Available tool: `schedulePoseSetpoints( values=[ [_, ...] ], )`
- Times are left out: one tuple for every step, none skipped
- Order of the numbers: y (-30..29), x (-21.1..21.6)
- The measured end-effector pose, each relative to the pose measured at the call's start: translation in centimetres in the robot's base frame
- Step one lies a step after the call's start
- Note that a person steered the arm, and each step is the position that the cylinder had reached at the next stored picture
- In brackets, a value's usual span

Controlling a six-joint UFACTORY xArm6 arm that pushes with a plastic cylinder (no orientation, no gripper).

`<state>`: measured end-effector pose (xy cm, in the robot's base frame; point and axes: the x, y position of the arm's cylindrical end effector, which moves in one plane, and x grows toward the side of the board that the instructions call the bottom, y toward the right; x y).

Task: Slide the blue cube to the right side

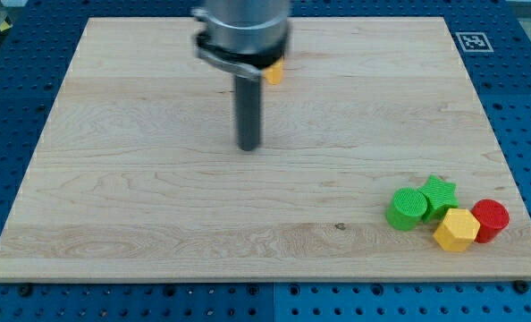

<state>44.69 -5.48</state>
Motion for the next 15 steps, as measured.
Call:
schedulePoseSetpoints(
  values=[
    [-6.6,-3.3],
    [-12.3,-8.3],
    [-14.4,-14.5],
    [-14.5,-16.4],
    [-16.5,-21.3],
    [-17.2,-25.5],
    [-16.9,-25.5],
    [-16.6,-25.6],
    [-16.2,-25.6],
    [-15.9,-25.6],
    [-15.3,-25.5],
    [-15.3,-25.5],
    [-14.6,-25.5],
    [-13.8,-25.5],
    [-13.7,-25.5]
  ],
)
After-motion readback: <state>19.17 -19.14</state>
